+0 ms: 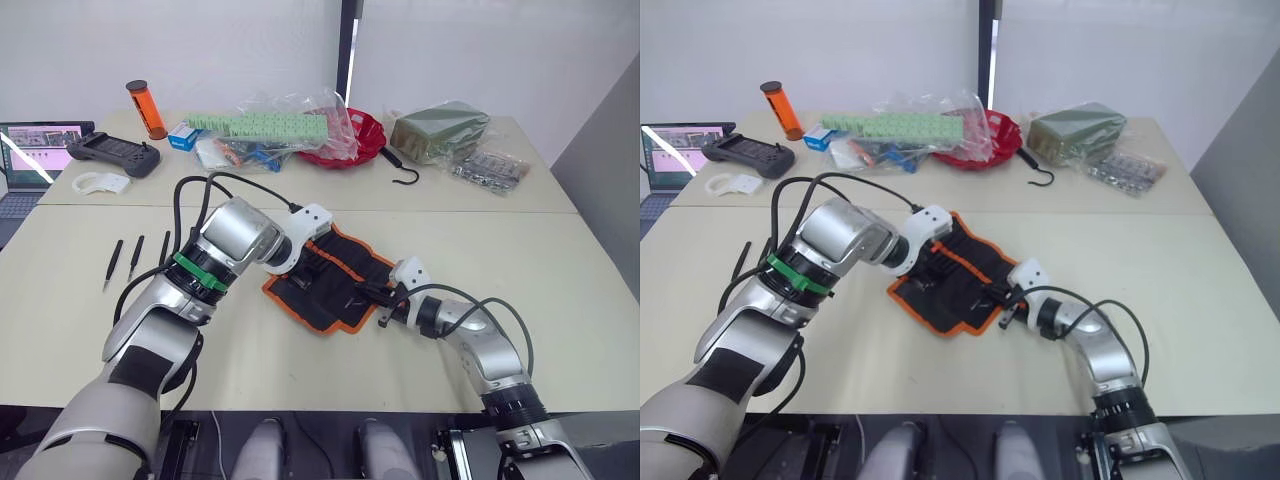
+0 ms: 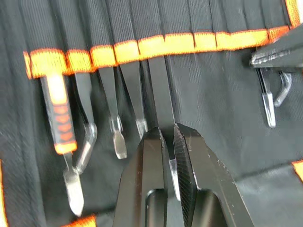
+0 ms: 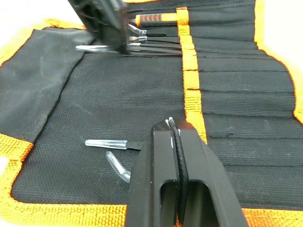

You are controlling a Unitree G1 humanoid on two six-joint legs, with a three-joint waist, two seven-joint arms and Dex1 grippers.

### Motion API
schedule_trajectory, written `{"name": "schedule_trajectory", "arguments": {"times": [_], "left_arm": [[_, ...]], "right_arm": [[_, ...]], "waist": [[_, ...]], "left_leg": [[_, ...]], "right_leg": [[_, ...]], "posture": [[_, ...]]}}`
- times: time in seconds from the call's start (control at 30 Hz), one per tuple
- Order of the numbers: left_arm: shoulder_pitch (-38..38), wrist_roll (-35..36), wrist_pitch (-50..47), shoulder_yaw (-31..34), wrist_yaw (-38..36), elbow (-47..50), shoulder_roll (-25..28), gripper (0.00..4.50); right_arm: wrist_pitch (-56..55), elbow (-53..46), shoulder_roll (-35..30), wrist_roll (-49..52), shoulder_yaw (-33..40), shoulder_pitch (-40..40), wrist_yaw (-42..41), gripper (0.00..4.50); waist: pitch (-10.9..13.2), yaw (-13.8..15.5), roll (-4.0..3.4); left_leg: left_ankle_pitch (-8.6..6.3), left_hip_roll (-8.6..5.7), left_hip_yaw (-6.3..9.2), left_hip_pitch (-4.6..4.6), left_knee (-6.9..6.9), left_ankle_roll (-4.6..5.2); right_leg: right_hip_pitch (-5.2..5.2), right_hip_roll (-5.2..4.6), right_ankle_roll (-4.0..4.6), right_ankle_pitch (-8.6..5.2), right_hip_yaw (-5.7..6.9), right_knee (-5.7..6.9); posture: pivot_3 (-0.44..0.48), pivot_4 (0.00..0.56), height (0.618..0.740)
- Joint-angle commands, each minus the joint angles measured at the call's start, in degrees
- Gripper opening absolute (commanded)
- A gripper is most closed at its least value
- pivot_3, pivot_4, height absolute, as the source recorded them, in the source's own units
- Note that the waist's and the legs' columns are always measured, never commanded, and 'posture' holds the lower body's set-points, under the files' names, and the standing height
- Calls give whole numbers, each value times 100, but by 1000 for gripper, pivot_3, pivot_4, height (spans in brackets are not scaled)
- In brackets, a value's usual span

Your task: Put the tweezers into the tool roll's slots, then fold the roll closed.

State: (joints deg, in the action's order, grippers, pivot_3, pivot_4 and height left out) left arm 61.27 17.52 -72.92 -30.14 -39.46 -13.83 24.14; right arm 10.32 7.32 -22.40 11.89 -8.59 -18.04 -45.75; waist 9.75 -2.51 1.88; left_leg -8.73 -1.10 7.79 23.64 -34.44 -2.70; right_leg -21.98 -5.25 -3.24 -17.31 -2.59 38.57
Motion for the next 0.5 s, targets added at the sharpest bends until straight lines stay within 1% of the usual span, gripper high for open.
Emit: {"name": "schedule_trajectory", "arguments": {"times": [0.03, 0.2, 0.3, 0.5], "left_arm": [[-119, -285, 670, 284, 264, -13, -196, 0], [-462, -489, 1313, 415, 367, -53, -395, 0], [-664, -751, 1926, 367, 399, -112, -408, 0], [-758, -894, 2118, 385, 129, -7, -270, 0]], "right_arm": [[227, 142, 7, -191, -223, 158, -11, 17], [236, 145, 18, -192, -219, 159, 8, 17], [246, 131, 26, -188, -221, 174, 21, 17], [249, 134, 0, -168, -212, 172, -16, 17]], "waist": [[0, 2, 0], [0, 6, 0], [0, 13, 0], [0, 20, 0]], "left_leg": [[0, 0, 0, 1, -2, 0], [0, -1, 0, 3, -8, 0], [0, -2, 0, 5, -15, 0], [0, -3, 0, 5, -26, 0]], "right_leg": [[0, 0, 0, 0, 0, 0], [0, -1, 0, 0, 0, 1], [2, -1, 0, 0, 0, 3], [4, -1, 0, 0, 0, 9]], "posture": [[0, 150, 740], [0, 150, 740], [0, 150, 740], [0, 150, 740]]}}
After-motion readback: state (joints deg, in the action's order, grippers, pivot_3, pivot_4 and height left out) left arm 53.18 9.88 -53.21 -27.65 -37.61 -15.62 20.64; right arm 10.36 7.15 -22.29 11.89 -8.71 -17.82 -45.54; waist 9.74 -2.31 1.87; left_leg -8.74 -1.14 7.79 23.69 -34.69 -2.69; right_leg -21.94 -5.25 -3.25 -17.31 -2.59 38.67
